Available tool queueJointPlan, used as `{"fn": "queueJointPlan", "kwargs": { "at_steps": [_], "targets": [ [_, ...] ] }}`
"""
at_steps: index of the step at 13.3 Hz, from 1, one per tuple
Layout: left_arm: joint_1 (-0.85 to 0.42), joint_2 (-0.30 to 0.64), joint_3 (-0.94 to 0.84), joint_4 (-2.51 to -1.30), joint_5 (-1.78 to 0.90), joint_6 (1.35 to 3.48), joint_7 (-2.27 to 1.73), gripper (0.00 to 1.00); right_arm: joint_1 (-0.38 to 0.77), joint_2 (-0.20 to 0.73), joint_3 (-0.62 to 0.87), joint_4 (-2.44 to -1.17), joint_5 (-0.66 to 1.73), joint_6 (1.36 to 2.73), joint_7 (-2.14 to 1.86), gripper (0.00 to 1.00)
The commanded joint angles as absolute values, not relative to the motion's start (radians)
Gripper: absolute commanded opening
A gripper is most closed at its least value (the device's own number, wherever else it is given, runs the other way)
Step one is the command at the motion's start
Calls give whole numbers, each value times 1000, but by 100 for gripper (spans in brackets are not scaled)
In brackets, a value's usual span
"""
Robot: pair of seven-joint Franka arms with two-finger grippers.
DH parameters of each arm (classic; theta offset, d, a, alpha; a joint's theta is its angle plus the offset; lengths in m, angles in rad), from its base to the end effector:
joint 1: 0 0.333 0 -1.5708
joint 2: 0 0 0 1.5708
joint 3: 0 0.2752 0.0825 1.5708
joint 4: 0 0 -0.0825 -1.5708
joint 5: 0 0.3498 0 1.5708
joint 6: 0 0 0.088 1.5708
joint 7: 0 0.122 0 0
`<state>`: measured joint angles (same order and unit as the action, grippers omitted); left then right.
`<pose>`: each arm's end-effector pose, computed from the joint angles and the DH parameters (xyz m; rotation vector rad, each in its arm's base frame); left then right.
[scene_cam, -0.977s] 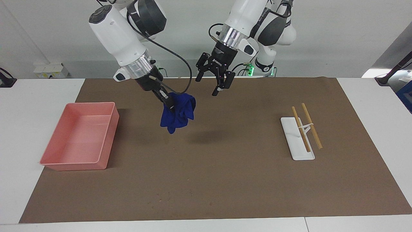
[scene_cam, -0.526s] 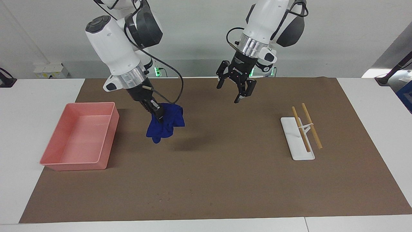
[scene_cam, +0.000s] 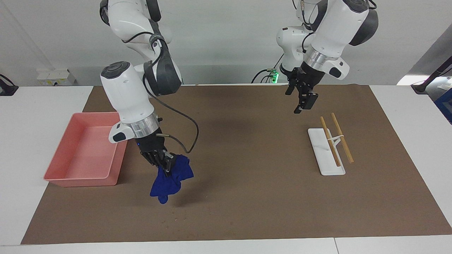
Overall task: Wipe water with towel using both arms
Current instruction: 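Pull the cloth away with the right gripper while the left gripper withdraws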
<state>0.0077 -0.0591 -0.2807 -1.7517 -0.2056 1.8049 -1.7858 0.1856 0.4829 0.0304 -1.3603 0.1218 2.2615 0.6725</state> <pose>0.4995 -0.1640 0.5411 2.1068 2.0617 -0.1521 0.6738 0.1485 0.4485 -2.7203 0.7247 -0.4646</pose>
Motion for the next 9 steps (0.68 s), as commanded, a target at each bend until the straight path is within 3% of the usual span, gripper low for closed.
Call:
{"fn": "queueJointPlan", "kwargs": {
  "at_steps": [1,6,9],
  "targets": [
    [102,-78,-290,-1749,-196,1729,-1628,100,193,491,40,-1437,101,2357,660,0],
    [190,-80,-275,-1737,-155,1658,-1266,100,212,482,38,-1598,94,2468,644,0],
    [184,-66,-279,-1675,-100,1648,-1050,100,227,414,37,-1773,91,2479,649,0]
  ]
}}
